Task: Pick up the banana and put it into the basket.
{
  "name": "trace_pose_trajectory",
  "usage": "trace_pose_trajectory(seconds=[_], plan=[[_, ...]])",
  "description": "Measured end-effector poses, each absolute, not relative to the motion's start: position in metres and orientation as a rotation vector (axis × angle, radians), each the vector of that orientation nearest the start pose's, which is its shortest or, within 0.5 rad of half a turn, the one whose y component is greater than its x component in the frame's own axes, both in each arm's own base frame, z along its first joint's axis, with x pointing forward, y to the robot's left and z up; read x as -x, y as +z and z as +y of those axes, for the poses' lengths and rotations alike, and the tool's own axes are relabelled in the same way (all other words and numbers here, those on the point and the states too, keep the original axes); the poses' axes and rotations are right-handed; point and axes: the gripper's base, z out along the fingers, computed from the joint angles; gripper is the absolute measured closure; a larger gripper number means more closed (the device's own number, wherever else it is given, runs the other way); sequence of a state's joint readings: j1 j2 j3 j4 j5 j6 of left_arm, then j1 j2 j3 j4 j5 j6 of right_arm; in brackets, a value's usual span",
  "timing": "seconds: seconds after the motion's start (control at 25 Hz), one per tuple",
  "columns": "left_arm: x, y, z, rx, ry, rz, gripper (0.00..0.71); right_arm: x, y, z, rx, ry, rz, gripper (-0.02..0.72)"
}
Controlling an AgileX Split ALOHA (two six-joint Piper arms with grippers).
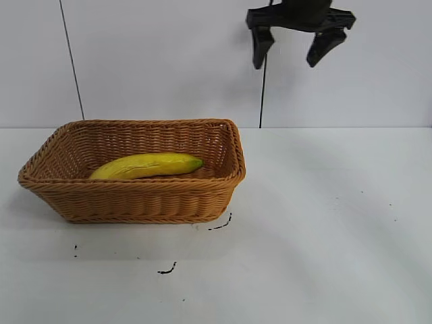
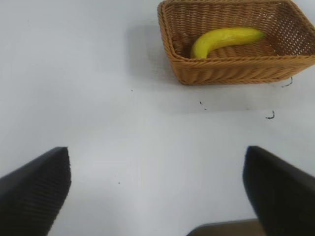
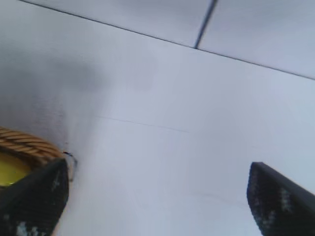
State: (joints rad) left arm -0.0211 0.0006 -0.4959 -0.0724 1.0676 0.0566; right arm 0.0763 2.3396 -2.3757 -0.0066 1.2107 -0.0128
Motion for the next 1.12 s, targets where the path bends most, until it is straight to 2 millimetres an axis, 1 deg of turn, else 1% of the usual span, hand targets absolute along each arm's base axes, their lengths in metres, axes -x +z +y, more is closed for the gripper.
trace_pose_trajectory(seconds=[0.12, 0.24, 0.32, 0.36, 0.48, 0.6, 0.64, 0.72, 0.76, 0.88, 0.96, 1.0, 1.04, 1.12], plan=[[0.005, 0.276, -0.006, -0.083, -0.065, 2.053, 0.020, -0.511, 0.271, 0.024, 0.082, 0.001, 2.664, 0.021], [0.005, 0.276, -0.006, -0.083, -0.065, 2.053, 0.020, -0.506, 0.269, 0.015, 0.061, -0.005, 2.691, 0.021], [0.005, 0.276, -0.006, -0.083, -0.065, 2.053, 0.020, -0.499, 0.271, 0.011, 0.049, -0.008, 2.712, 0.021], [0.005, 0.276, -0.006, -0.083, -0.065, 2.053, 0.020, -0.495, 0.268, 0.010, 0.046, 0.002, 2.732, 0.021], [0.005, 0.276, -0.006, -0.083, -0.065, 2.053, 0.020, -0.476, 0.270, 0.009, 0.045, 0.001, 2.784, 0.022], [0.005, 0.276, -0.006, -0.083, -0.065, 2.053, 0.020, -0.447, 0.277, 0.008, 0.046, 0.001, 2.831, 0.021], [0.005, 0.276, -0.006, -0.083, -0.065, 2.053, 0.020, -0.437, 0.275, 0.009, 0.043, 0.015, 2.859, 0.021], [0.005, 0.276, -0.006, -0.083, -0.065, 2.053, 0.020, -0.413, 0.280, 0.009, 0.041, 0.026, 2.889, 0.021], [0.005, 0.276, -0.006, -0.083, -0.065, 2.053, 0.020, -0.400, 0.277, 0.009, 0.041, 0.027, 2.917, 0.021], [0.005, 0.276, -0.006, -0.083, -0.065, 2.053, 0.020, -0.358, 0.280, 0.008, 0.052, 0.026, 2.965, 0.021], [0.005, 0.276, -0.006, -0.083, -0.065, 2.053, 0.020, -0.329, 0.278, 0.008, 0.058, 0.026, 3.003, 0.021], [0.005, 0.276, -0.006, -0.083, -0.065, 2.053, 0.020, -0.315, 0.281, 0.007, 0.062, 0.026, 3.001, 0.021], [0.005, 0.276, -0.006, -0.083, -0.065, 2.053, 0.020, -0.301, 0.279, 0.007, 0.062, 0.026, 3.015, 0.021], [0.005, 0.276, -0.006, -0.083, -0.065, 2.053, 0.020, -0.272, 0.283, 0.007, 0.062, 0.026, 3.014, 0.021]])
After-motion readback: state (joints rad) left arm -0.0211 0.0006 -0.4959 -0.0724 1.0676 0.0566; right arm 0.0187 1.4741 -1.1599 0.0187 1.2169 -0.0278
